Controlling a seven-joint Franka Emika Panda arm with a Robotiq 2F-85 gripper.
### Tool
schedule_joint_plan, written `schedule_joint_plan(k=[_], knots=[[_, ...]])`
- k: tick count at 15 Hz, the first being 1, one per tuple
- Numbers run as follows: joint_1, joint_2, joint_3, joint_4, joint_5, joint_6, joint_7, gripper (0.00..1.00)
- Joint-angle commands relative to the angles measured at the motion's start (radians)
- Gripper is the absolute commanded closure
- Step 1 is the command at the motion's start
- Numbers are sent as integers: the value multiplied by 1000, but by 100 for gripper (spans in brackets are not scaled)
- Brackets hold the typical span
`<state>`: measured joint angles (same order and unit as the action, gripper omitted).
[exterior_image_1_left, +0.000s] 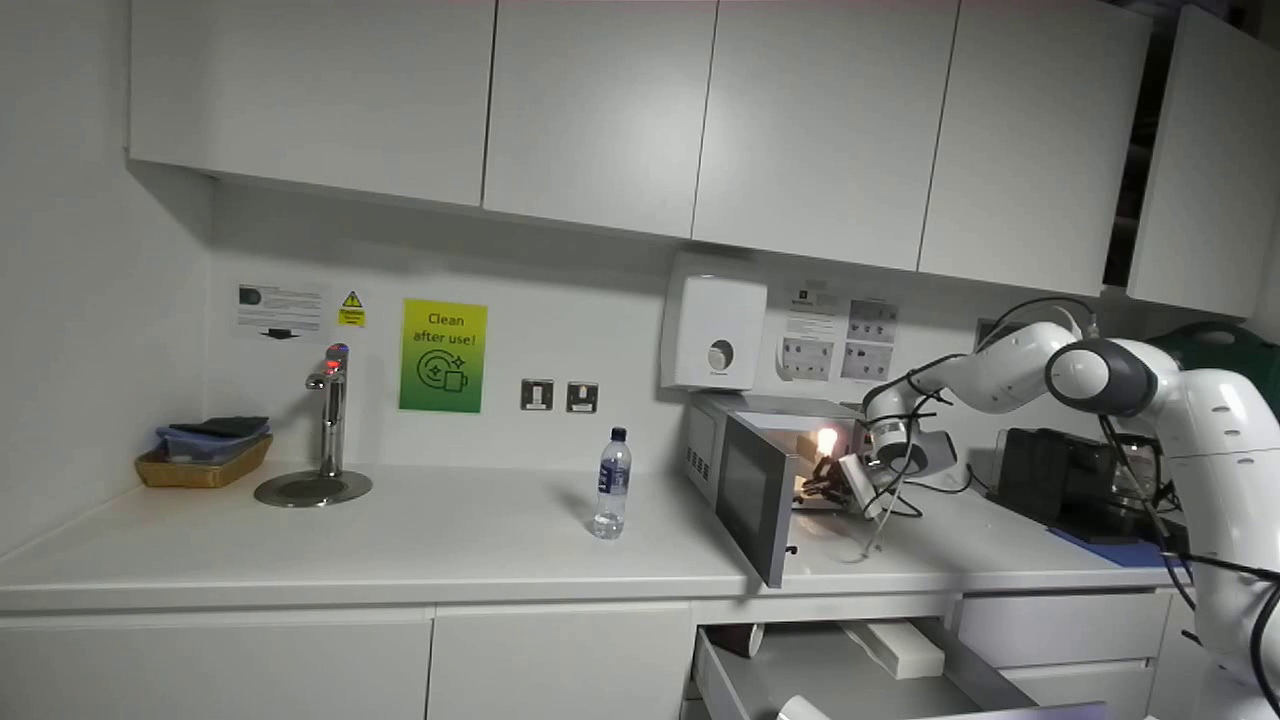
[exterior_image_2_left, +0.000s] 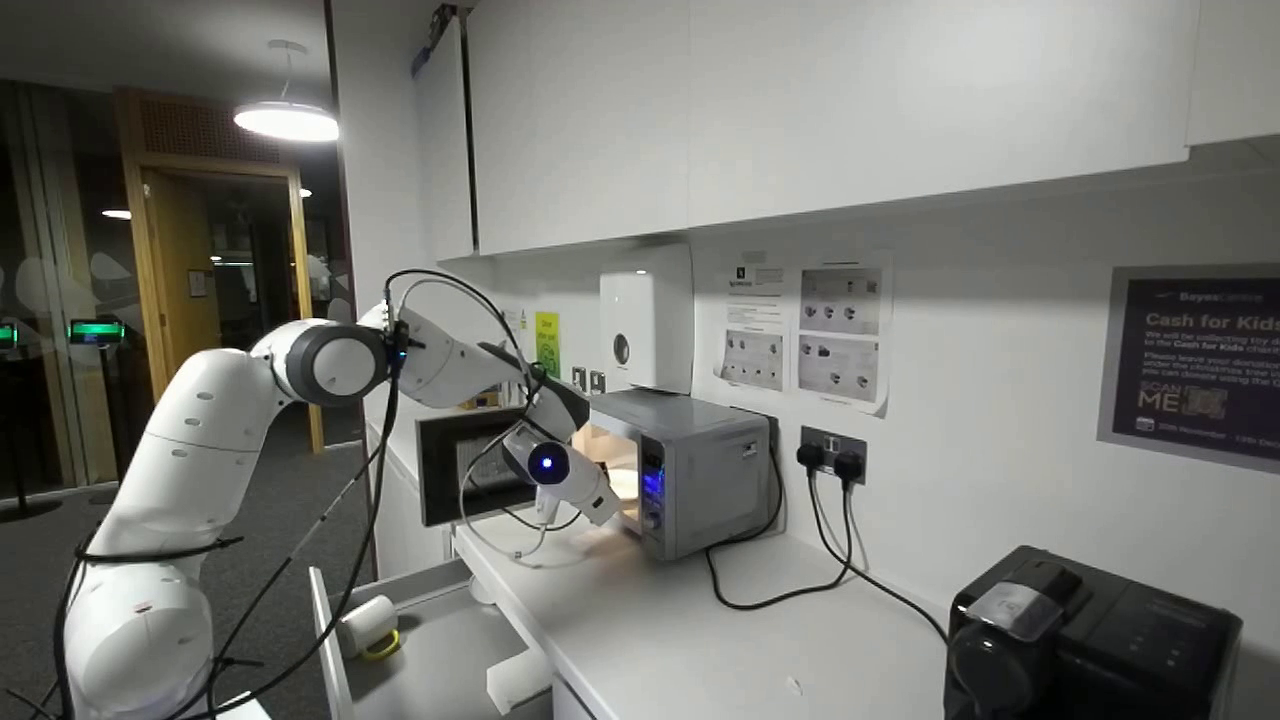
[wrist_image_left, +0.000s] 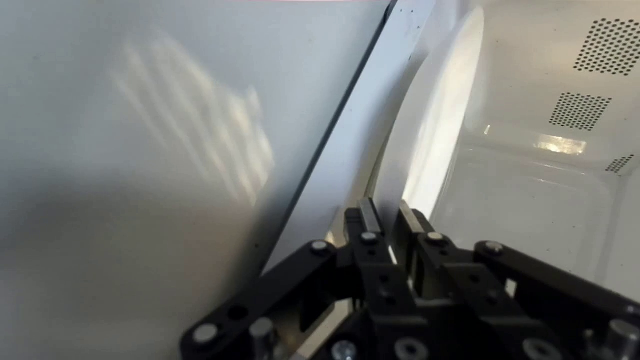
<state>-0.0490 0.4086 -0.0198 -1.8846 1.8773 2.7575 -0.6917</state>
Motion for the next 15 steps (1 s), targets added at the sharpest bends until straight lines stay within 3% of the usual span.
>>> schedule_joint_plan(k=[1, 8, 15], knots=[[6, 5, -4, 36, 36, 26, -30, 55], [5, -2, -3, 45, 33, 24, -24, 2], [6, -40, 5, 2, 18, 12, -7, 0]])
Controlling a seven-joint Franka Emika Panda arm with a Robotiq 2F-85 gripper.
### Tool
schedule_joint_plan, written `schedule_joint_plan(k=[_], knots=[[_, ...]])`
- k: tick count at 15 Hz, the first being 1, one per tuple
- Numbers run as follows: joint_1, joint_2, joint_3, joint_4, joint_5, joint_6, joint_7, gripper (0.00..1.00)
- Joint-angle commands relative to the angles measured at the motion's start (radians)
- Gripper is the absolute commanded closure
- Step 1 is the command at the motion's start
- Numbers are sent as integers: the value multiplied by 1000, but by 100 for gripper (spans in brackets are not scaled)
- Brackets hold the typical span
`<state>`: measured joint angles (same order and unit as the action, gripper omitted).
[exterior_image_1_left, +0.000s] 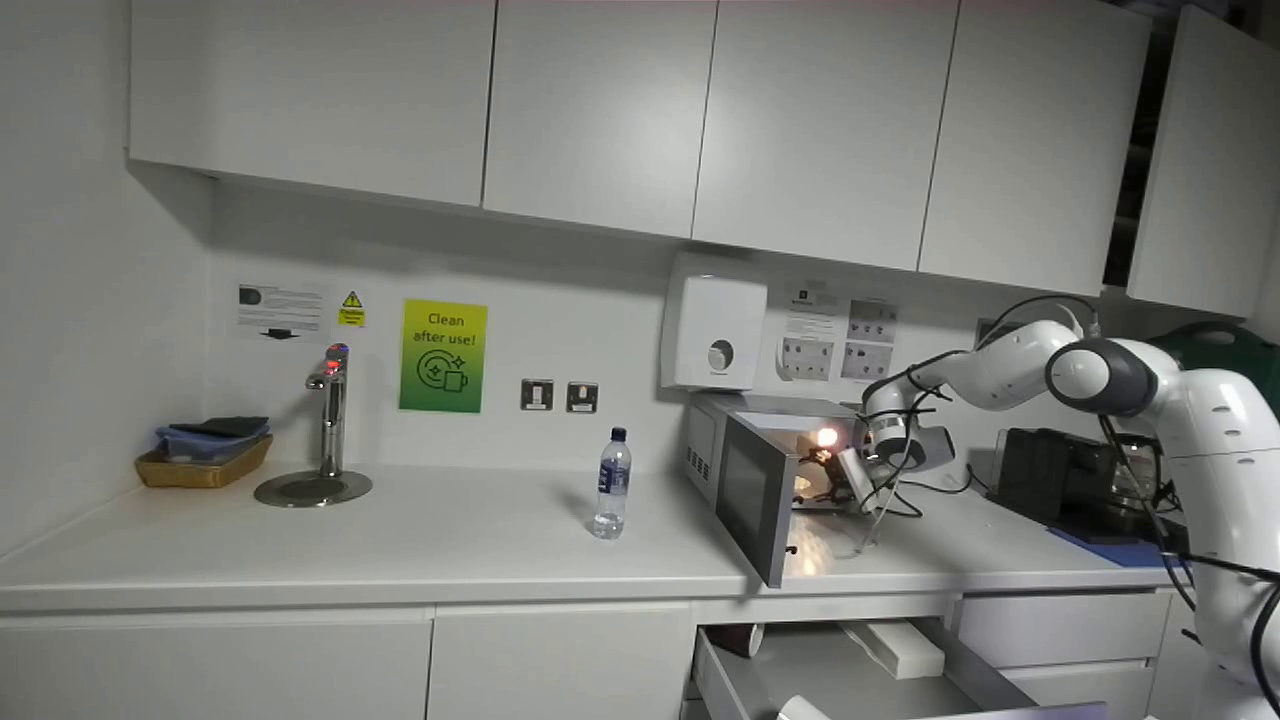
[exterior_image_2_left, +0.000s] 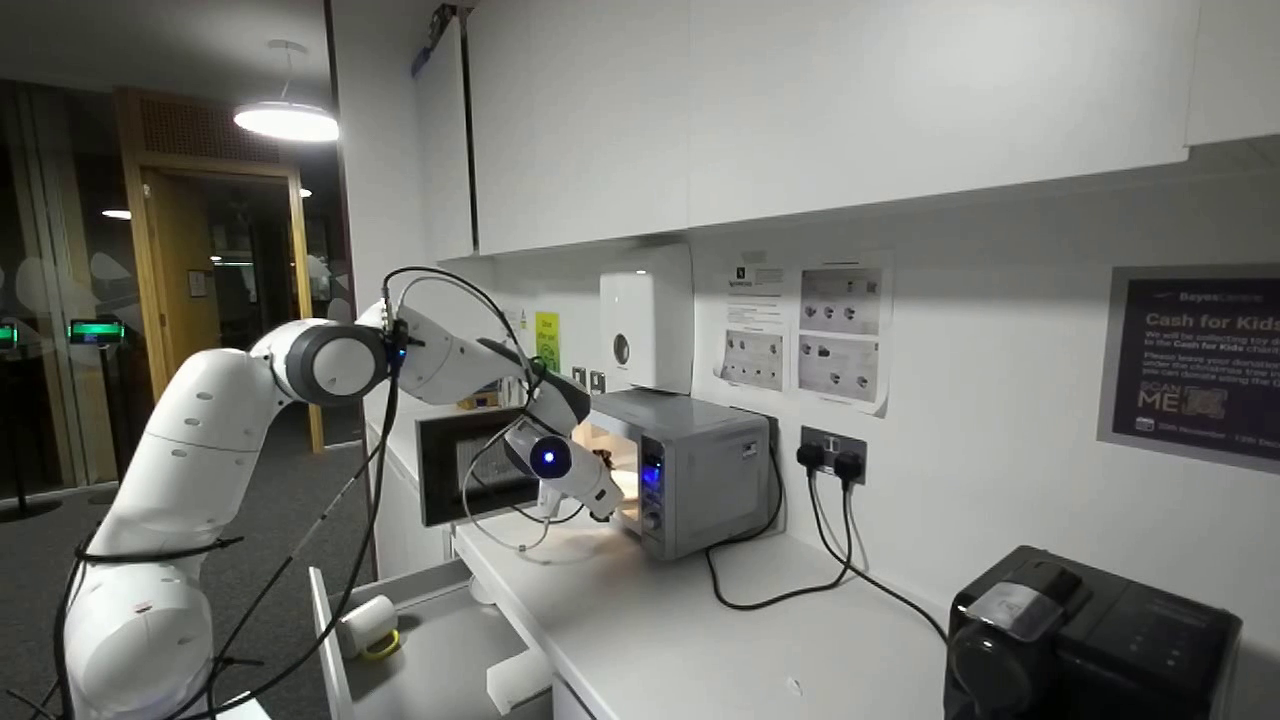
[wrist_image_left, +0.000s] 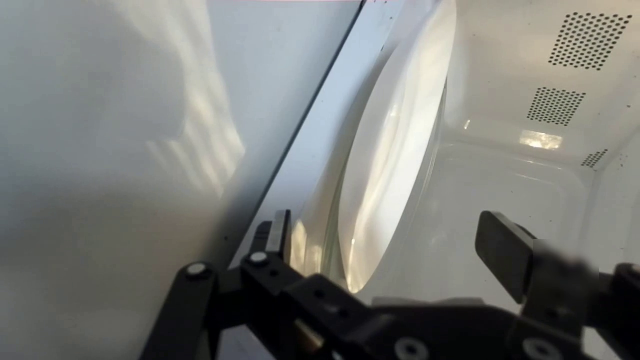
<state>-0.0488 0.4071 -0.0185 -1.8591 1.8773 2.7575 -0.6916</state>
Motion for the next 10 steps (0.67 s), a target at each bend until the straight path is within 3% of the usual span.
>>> schedule_joint_plan(k=[1, 10], knots=[[7, -46, 6, -33, 16, 13, -7, 0], [27, -201, 8, -236, -44, 32, -10, 0]])
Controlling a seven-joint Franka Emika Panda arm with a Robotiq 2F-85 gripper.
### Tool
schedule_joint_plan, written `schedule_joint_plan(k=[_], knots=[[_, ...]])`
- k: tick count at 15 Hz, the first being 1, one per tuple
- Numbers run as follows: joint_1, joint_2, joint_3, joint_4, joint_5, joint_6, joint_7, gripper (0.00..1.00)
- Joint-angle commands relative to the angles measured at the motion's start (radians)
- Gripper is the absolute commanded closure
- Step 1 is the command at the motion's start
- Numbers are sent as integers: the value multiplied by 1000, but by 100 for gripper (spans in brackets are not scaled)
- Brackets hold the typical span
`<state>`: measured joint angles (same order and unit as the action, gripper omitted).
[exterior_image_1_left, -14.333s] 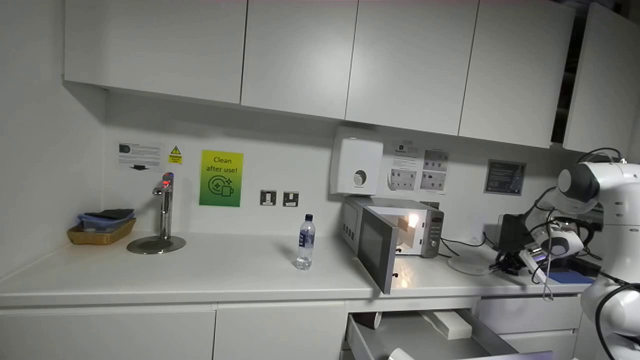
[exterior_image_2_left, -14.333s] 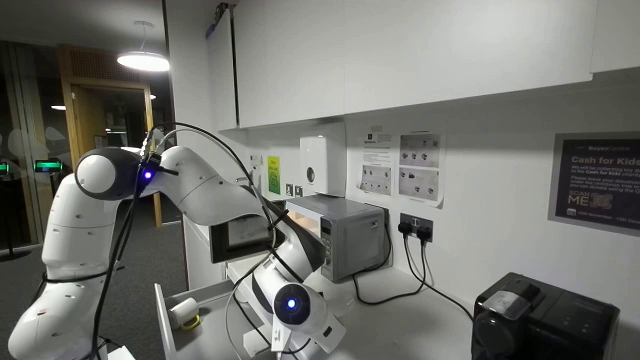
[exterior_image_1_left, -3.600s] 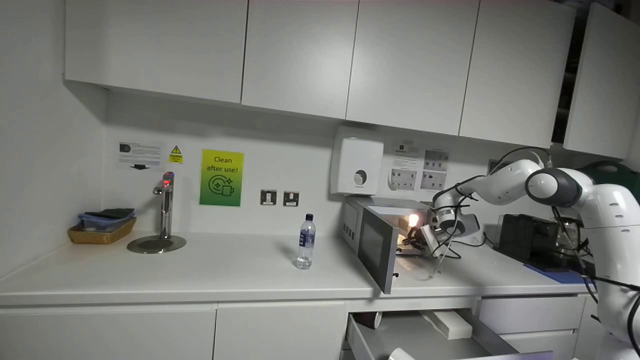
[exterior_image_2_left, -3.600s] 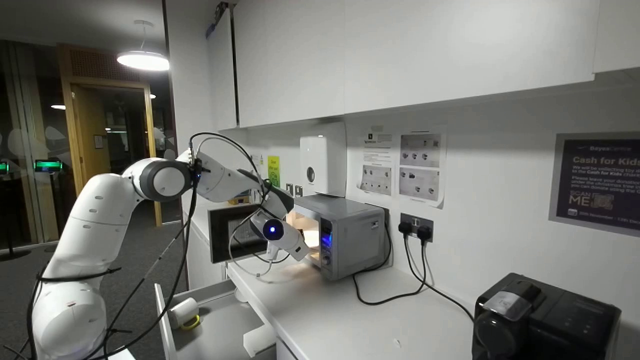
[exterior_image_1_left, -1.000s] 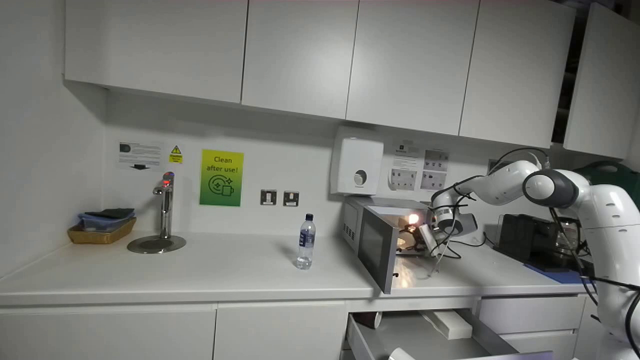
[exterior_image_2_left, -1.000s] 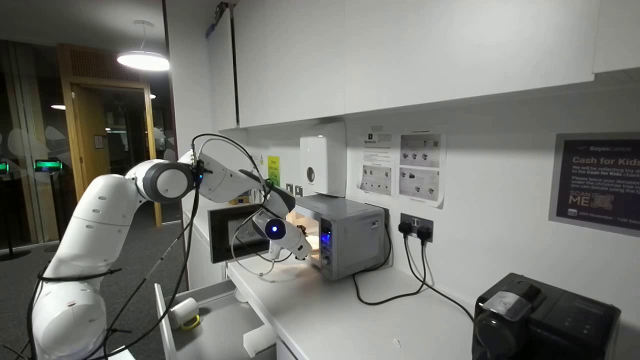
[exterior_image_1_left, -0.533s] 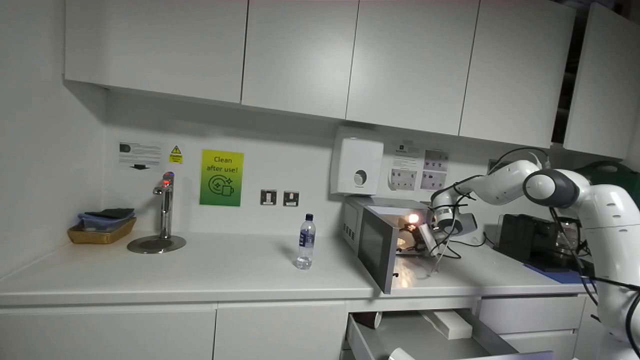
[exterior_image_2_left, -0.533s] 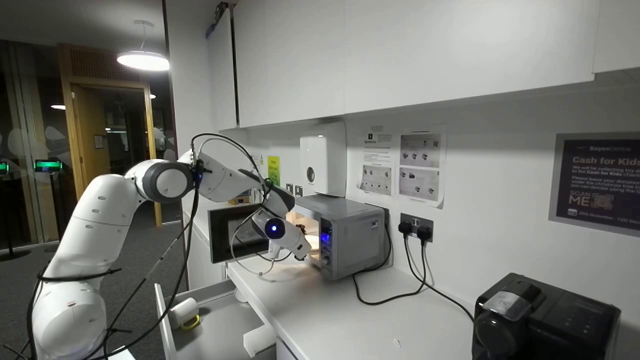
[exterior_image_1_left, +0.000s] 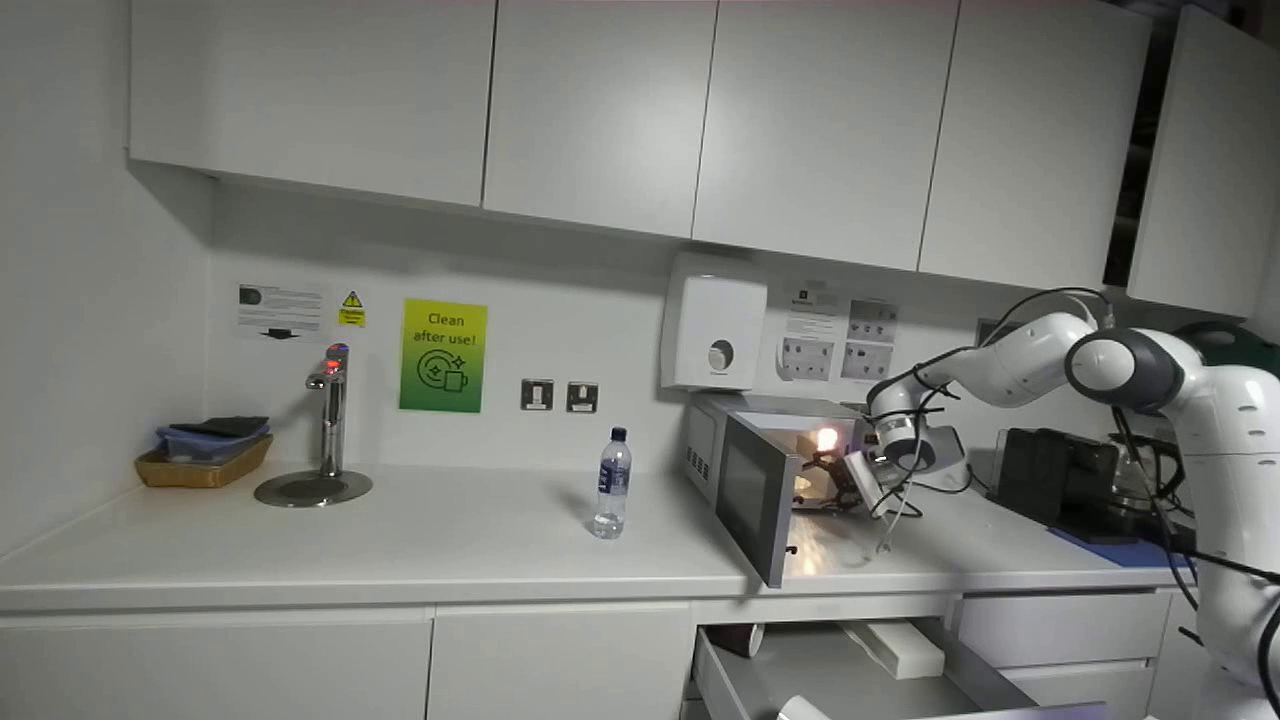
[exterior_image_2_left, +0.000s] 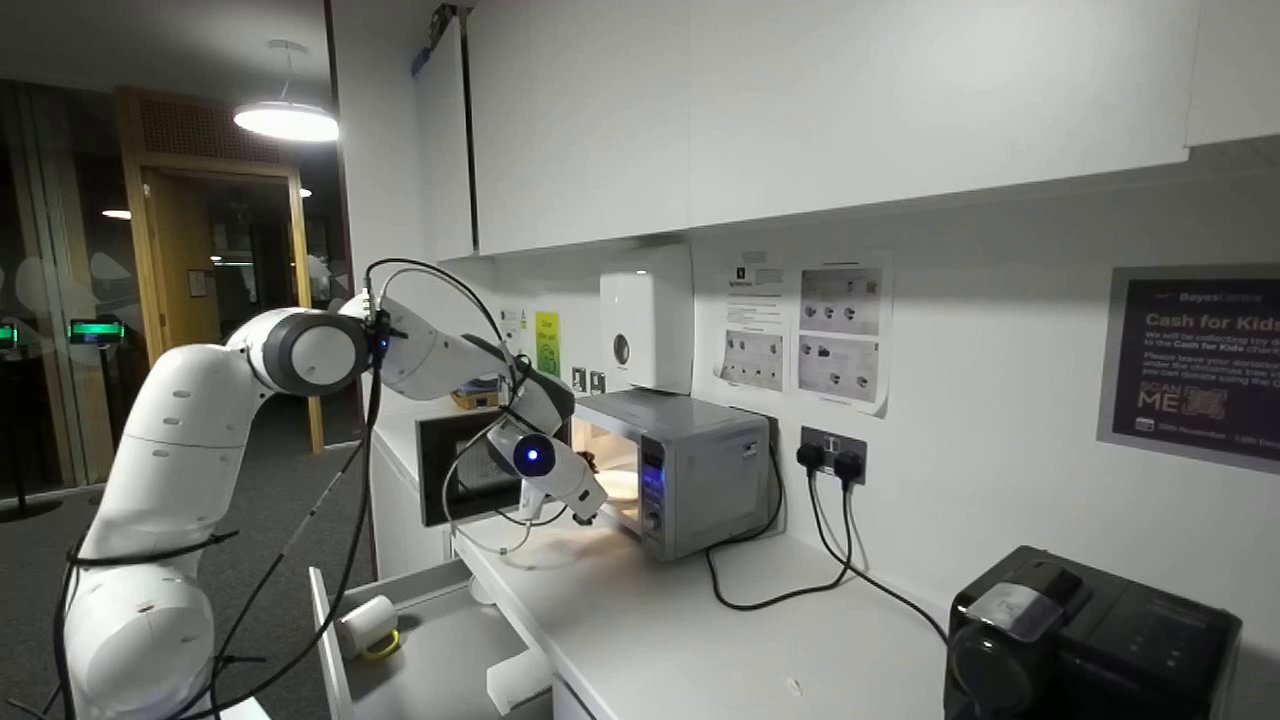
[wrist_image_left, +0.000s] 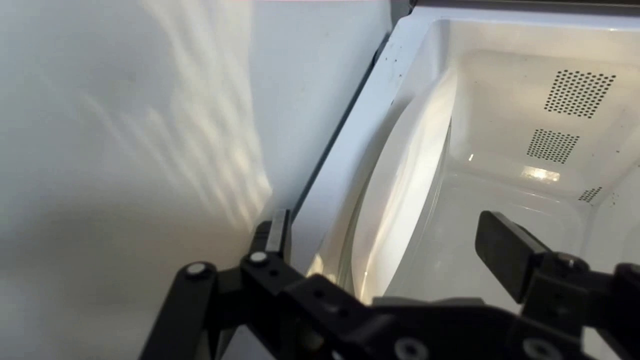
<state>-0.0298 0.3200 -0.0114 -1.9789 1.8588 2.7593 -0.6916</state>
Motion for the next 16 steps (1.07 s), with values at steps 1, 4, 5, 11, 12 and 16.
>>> schedule_joint_plan(k=[1, 4, 5, 11, 12, 16], knots=[[10, -141, 0, -149, -48, 40, -2, 0], [11, -215, -4, -252, -192, 74, 47, 0], [9, -238, -6, -287, -260, 79, 71, 0], [-9, -339, -44, -417, -658, 17, 139, 8], [-10, -351, -50, -423, -703, 8, 139, 11], [-8, -384, -63, -410, -831, -33, 137, 50]])
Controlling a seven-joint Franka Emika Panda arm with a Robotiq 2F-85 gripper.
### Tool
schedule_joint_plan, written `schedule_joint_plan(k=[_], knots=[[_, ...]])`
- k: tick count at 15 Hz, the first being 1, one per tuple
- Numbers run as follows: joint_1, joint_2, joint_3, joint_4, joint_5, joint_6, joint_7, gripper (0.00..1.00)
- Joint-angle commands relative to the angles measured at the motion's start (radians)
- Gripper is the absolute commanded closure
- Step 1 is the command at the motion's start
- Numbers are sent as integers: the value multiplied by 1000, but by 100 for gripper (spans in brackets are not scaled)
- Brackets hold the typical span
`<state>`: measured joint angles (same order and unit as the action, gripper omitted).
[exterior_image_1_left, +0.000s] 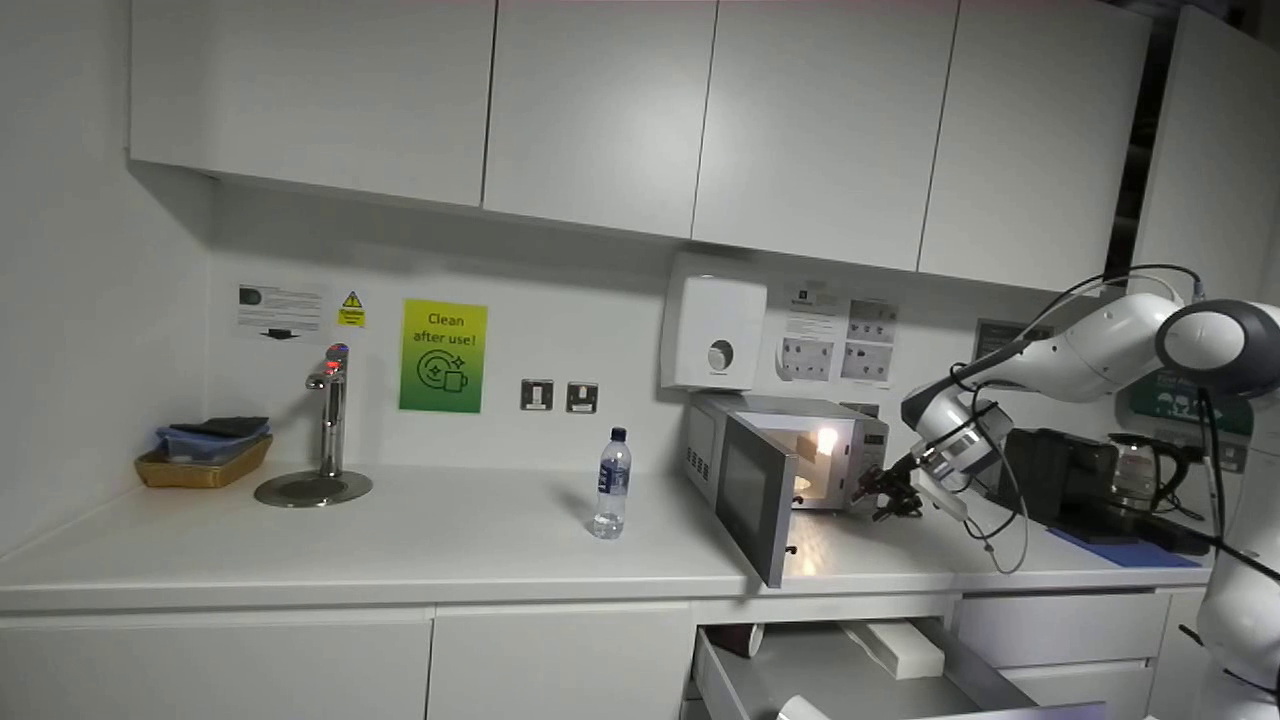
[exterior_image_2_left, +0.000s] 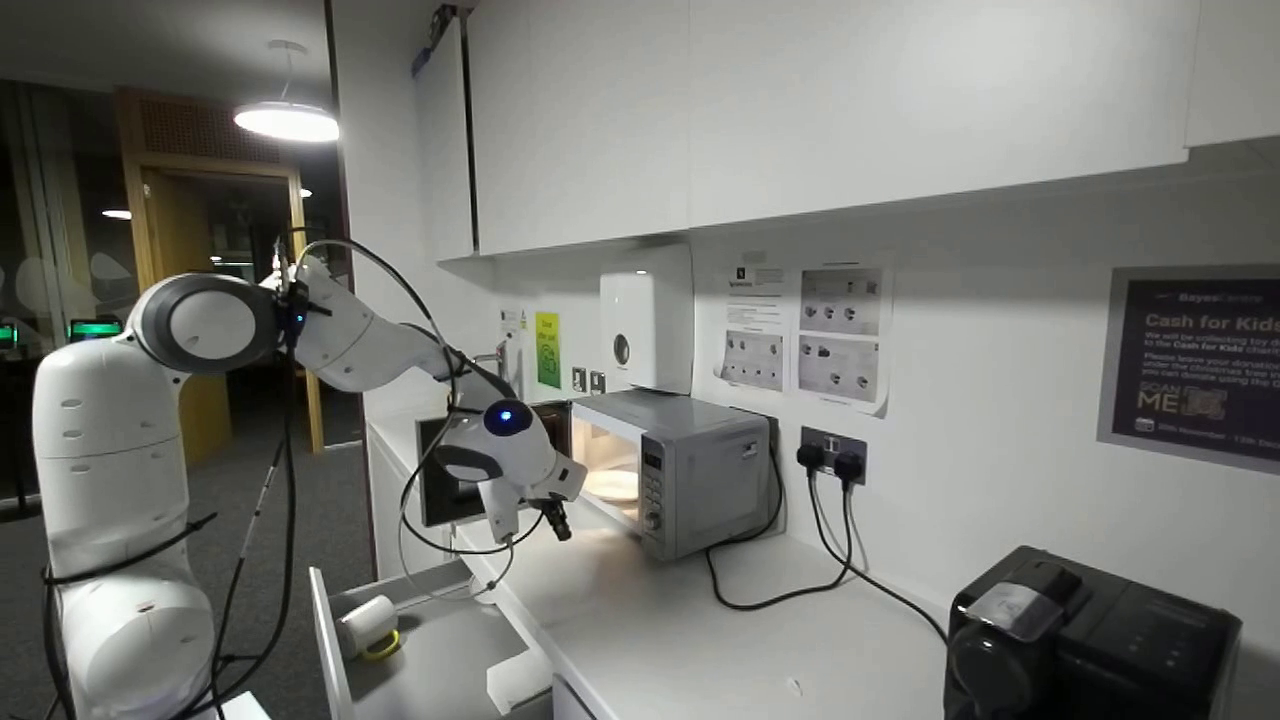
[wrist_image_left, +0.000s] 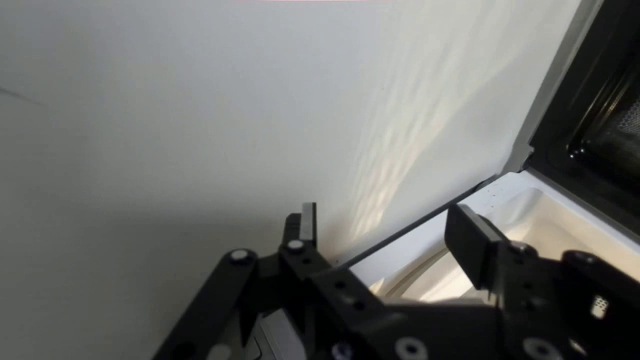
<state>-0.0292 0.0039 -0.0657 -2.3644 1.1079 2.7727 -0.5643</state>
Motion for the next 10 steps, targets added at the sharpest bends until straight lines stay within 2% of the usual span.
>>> schedule_joint_plan(k=[1, 3, 6, 10], knots=[[-7, -75, -9, -22, -102, -58, 9, 59], [-6, -85, -9, -16, -138, -76, 1, 73], [-4, -90, -8, -4, -175, -112, -21, 98], [-2, -72, -9, 22, -205, -145, -60, 100]])
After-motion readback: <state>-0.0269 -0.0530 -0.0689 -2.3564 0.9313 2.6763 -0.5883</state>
